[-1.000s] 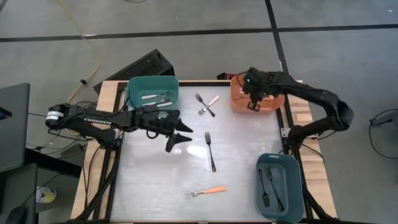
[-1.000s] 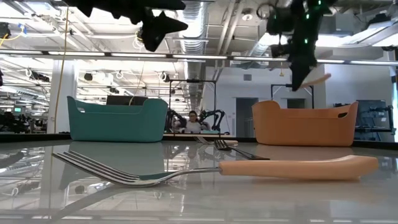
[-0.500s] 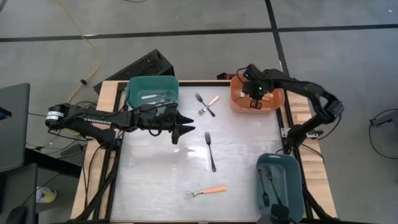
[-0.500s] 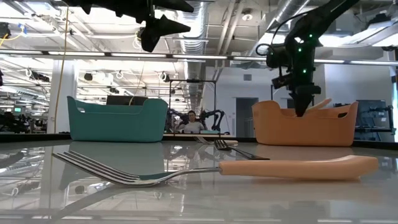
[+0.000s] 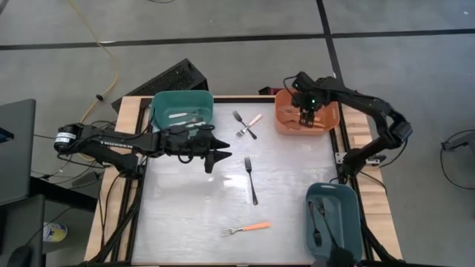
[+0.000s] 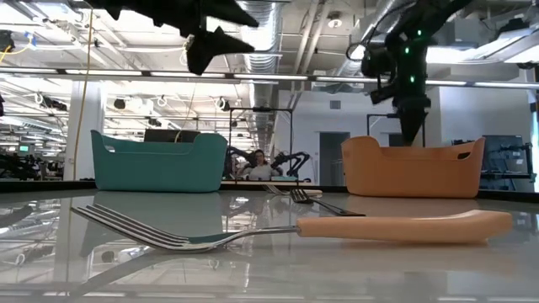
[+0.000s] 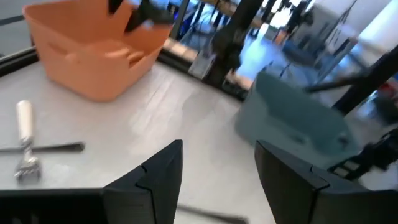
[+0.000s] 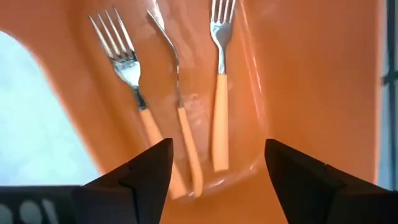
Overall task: Sort silverware by color (type)
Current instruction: Put the bottom black fork into the gray bin
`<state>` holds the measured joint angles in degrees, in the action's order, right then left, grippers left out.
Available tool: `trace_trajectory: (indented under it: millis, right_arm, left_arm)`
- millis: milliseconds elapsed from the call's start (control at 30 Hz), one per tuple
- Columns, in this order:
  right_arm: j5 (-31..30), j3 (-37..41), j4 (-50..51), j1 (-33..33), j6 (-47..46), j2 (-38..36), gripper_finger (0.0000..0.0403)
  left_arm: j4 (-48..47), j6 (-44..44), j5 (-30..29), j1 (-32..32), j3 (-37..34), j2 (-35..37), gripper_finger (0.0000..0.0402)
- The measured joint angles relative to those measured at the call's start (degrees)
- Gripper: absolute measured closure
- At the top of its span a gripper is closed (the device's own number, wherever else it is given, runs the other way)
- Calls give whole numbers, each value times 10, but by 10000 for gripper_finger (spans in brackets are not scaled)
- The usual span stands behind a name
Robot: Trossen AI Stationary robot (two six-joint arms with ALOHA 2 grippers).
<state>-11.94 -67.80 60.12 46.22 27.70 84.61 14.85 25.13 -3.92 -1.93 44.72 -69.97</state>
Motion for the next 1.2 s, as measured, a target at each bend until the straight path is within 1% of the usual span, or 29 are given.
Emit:
trace_trajectory:
  millis: [100,167,267,367,500,633,767,900,1000,1200]
  right_arm:
    - [11,-38,54,-12,-69,-12,123]
    - [49,-52,74,-26,-122,-28,123]
    - [123,-50,80,-58,-191,-62,122]
    - [142,-39,70,-108,-255,-99,122]
    - [136,-13,43,-189,-332,-148,122]
    - [133,-2,31,-266,-412,-182,121]
    - [117,8,28,-328,-476,-206,121]
    - [88,23,28,-379,-521,-219,121]
    - [71,28,30,-407,-544,-224,121]
    - [44,28,24,-447,-566,-224,121]
  left_arm:
    - [-37,-31,0,0,0,0,217]
    - [-66,-72,6,0,0,-3,217]
    - [-91,-179,29,0,0,-16,217]
    - [-101,-284,75,-6,9,-47,217]
    - [-110,-366,146,-20,54,-121,217]
    - [-159,-426,182,-29,136,-215,217]
    - [-217,-509,189,-29,228,-298,217]
    - [-273,-587,187,-26,297,-370,217]
    - [-285,-624,187,-26,328,-415,217]
    - [-285,-652,186,-26,359,-484,217]
